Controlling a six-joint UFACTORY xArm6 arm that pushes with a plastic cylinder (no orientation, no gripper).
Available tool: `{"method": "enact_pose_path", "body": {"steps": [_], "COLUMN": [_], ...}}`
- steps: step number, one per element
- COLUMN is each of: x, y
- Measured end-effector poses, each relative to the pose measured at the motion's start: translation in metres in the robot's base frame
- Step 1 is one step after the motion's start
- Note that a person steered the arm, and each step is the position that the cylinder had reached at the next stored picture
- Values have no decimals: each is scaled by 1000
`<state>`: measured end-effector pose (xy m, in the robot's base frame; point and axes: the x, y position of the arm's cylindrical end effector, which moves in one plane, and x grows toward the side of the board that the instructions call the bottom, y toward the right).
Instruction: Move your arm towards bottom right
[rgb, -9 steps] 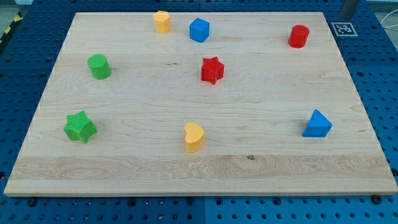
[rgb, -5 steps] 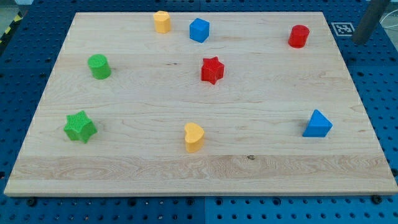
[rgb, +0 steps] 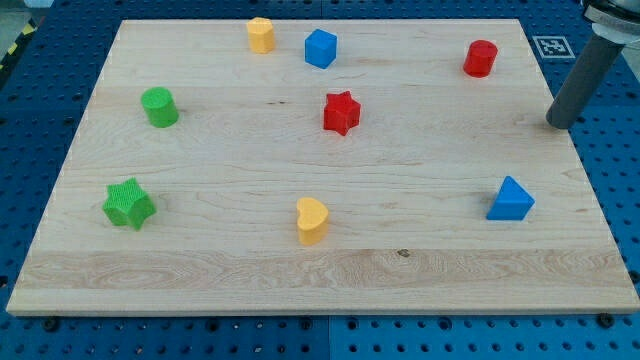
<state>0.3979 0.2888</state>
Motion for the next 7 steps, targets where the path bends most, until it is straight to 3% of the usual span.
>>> {"method": "enact_pose_path", "body": {"steps": [3,4,7], "x": [25,51,116], "y": [26,33,-10]}}
